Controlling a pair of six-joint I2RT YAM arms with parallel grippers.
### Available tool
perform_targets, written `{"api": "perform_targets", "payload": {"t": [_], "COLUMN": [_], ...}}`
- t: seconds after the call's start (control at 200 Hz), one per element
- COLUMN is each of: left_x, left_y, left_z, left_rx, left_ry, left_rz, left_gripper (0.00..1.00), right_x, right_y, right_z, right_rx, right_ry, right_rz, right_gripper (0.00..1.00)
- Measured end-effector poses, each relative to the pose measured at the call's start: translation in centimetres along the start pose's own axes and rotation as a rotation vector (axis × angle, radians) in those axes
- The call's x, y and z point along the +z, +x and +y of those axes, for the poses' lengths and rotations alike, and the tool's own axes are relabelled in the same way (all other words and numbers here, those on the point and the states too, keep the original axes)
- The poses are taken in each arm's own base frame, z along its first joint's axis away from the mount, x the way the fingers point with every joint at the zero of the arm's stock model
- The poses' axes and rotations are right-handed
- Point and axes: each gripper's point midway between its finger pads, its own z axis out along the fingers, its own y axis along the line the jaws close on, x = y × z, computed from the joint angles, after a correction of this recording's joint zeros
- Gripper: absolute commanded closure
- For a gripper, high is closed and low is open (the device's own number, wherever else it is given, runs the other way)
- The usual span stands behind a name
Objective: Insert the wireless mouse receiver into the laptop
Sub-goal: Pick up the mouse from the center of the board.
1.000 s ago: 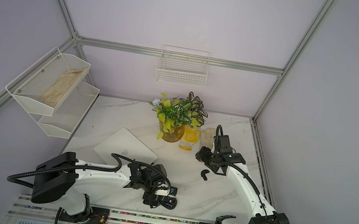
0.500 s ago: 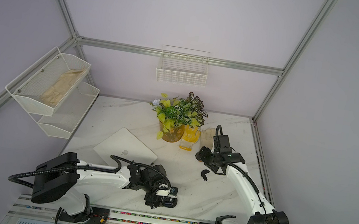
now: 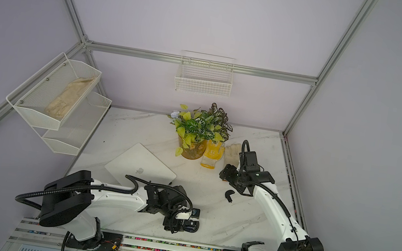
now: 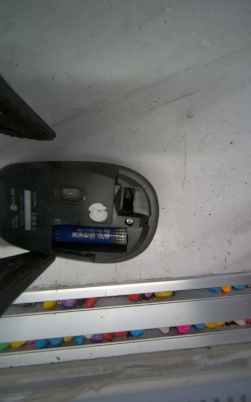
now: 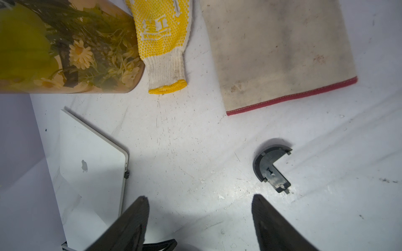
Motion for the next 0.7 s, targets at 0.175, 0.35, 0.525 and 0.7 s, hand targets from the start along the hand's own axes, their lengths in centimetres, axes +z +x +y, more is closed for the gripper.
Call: {"api": "perform_targets", "payload": {"t": [0.175,0.35,0.525,0.7], "left_x": [0.36,0.51,0.71,0.76], "left_y": [0.14,-0.01,-0.23,-0.41], "left_z": [0.06,0.14,0.2,0.17], "left_rx": [-0.009,-0.002,0.001,-0.004], "left_ry": [-0.001,-0.024,-0.05,-0.062], "left_rz": [0.006,0.006,-0.004,-0.007], "left_gripper": [0.21,0.26,0.46,0.58], "right_x": [-0.36,-0.41,-0.35,-0.33], "right_y": [-0.1,-0.1,-0.01,-0.13], "right_z": [0.17,0.15,0.05,-0.5], "right_rx": [-0.003,-0.003,-0.002,-0.001], "right_ry": [-0.008,-0.009,-0.006,0.022], "right_rz": [-0.011,-0.013,-0.011,-0.021], "right_gripper": [0.22,0.22,0.22,0.22]}}
